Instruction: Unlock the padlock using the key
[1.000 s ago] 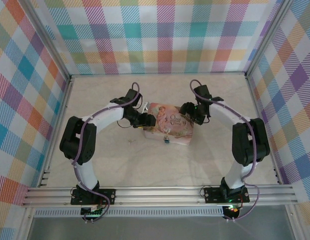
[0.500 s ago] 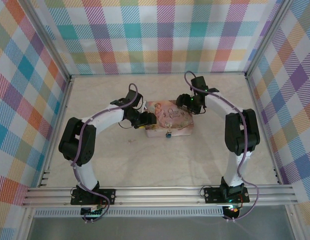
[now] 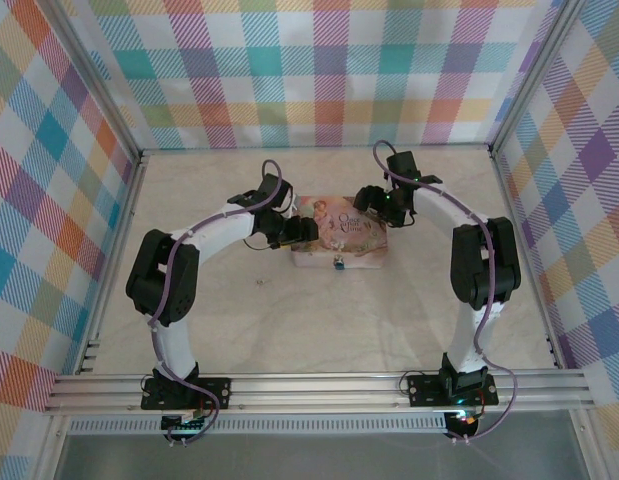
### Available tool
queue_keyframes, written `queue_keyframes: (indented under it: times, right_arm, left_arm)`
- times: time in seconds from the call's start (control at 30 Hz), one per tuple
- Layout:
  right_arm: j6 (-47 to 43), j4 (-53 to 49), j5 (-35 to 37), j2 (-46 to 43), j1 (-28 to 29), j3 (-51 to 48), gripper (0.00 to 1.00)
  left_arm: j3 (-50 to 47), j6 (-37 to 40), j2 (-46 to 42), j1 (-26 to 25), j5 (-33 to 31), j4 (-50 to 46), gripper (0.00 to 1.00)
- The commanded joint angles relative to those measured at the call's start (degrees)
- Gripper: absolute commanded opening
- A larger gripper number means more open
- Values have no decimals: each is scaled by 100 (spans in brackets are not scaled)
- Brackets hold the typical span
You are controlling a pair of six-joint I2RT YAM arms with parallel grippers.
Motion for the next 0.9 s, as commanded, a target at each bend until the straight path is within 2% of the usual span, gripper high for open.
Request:
queue_keyframes:
  times: [0.0,0.2,0.5,0.63,0.87]
  right_arm:
    - [-15,-6,-626,-228,130,54,90]
    - [-104,-103,-525,-304,80,102,93]
    - [-170,-195,-578,-316,-18,237,93]
    - [-152,-128,-719,-264,-22,269,92]
    - [-246,-400,-336,-360,-24,328,95]
  left_arm:
    - [-48,-225,-147,-161,-65,569,81]
    - [-184,-353,-433,-69,-329,496,87]
    - [-395,-465,-616,-38,39,571,83]
    - [-559,-517,-724,-38,4,657,83]
    - [-716,-514,-1160,30,-702,366,89]
